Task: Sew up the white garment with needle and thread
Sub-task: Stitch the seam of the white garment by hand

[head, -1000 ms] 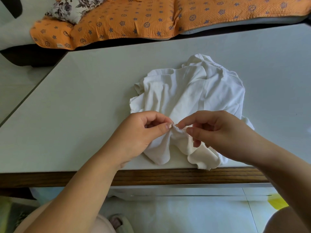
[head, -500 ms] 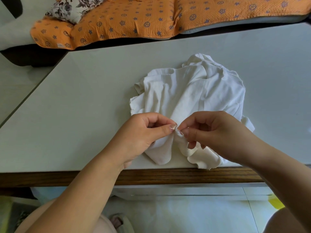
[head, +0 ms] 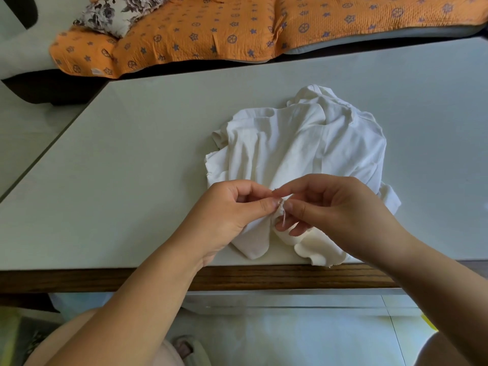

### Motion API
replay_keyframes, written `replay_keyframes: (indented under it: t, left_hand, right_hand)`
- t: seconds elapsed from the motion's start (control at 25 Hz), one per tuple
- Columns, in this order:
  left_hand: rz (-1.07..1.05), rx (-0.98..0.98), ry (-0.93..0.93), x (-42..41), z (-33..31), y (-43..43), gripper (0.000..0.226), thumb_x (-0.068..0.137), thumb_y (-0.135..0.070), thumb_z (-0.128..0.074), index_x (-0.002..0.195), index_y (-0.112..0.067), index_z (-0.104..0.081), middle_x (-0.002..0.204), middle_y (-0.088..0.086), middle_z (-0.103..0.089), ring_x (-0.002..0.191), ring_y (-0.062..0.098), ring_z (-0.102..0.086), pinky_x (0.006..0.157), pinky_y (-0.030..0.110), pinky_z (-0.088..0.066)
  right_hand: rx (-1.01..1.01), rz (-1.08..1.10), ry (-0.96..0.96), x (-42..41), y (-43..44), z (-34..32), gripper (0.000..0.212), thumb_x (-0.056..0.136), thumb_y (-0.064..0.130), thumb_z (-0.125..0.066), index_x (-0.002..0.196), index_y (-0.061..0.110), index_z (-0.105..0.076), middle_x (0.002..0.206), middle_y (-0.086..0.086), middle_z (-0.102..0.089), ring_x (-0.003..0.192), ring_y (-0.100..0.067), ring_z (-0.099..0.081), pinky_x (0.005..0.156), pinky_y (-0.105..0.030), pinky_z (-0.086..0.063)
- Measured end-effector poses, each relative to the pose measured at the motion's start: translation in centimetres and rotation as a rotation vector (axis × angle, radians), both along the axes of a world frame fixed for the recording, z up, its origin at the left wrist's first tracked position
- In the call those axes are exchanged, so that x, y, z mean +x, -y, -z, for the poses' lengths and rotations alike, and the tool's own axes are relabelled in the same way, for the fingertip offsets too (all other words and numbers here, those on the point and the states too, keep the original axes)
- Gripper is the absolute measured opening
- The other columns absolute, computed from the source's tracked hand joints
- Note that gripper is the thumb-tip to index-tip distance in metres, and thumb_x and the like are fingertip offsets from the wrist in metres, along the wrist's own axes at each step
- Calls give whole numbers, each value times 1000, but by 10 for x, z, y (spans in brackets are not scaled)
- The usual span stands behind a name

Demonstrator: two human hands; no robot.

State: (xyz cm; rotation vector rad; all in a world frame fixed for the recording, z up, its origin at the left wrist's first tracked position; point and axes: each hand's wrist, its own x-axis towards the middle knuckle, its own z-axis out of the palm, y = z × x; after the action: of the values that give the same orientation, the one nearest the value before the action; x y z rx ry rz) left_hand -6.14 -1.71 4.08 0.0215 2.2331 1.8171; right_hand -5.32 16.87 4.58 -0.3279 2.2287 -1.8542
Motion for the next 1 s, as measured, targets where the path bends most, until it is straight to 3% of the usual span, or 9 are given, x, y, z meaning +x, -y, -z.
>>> replay_keyframes:
  t: [0.12, 0.24, 0.44, 0.68, 0.8, 1.0]
  left_hand:
    - [-16, -18, -9, 0, -1, -1, 4, 84, -18, -73, 86, -15, -74, 60, -14, -65, 48, -6, -54, 47, 3, -35]
    - [-32, -49, -14, 0, 1, -1, 2, 84, -20, -73, 83, -19, -75, 62, -15, -65, 50, -6, -53, 48, 4, -35]
    - [-42, -33, 39, 0, -2, 2, 6, 86, -22, -72, 82, -20, -76, 62, -9, -58, 48, 2, -42, 48, 13, -33]
    - [-56, -6, 50, -1, -5, 4, 15, 87, -20, -70, 74, -26, -76, 66, 0, -51, 53, 10, -36, 47, 17, -32]
    - [-49, 1, 64, -1, -5, 5, 14, 87, -21, -70, 76, -26, -76, 74, 6, -49, 64, 17, -37, 54, 22, -32]
    - [-58, 46, 95, -3, -6, 6, 17, 88, -17, -68, 76, -24, -77, 66, -4, -54, 60, 6, -46, 58, 20, -38]
  right_hand:
    - [10, 6, -35, 3, 2, -1, 10, 91, 11, -65, 90, 15, -74, 74, -6, -76, 72, -20, -74, 69, -27, -60]
    - [66, 145, -67, -1, 5, -1, 10, 93, 13, -63, 86, 17, -69, 72, -3, -74, 69, -17, -73, 62, -27, -59]
    - [-66, 285, 4, -12, -4, -7, 11, 99, 14, -54, 92, 10, -61, 83, -3, -74, 68, -18, -72, 55, -25, -55]
    - [-167, 322, 8, -13, -11, -8, 11, 97, 7, -58, 94, 14, -66, 72, 0, -70, 67, -17, -68, 59, -25, -51]
    - [-109, 362, -30, -13, -14, -7, 13, 96, 8, -59, 96, 17, -69, 70, 4, -69, 63, -12, -66, 61, -25, -53]
    - [110, 251, -136, 1, -8, -14, 18, 92, 16, -60, 90, 28, -73, 63, 6, -67, 53, -4, -62, 55, -12, -47]
